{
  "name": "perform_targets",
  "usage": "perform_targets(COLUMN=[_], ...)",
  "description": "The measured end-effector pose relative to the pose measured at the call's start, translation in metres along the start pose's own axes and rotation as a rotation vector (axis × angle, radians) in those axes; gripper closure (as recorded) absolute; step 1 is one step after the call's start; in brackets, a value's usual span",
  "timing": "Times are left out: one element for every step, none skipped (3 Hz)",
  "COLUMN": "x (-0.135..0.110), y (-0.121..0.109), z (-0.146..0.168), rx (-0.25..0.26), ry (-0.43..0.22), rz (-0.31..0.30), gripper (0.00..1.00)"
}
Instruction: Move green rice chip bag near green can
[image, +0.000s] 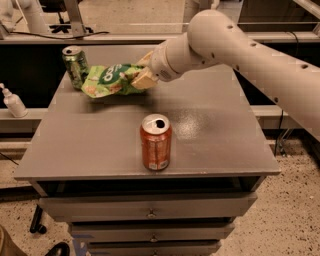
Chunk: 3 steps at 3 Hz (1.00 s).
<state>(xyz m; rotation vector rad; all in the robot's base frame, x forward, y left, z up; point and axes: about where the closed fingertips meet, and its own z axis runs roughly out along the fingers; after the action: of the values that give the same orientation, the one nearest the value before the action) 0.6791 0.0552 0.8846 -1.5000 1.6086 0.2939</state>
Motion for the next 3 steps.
perform_targets(x=[0.0,0.003,0.007], y=[0.003,0.003,0.001], z=[0.005,0.013,0.019], rx=[-0.008,-0.019,-0.022], ry=[-0.001,0.005,0.01], rz=[-0.003,-0.007,-0.007], gripper=[1.0,0.84,0.61])
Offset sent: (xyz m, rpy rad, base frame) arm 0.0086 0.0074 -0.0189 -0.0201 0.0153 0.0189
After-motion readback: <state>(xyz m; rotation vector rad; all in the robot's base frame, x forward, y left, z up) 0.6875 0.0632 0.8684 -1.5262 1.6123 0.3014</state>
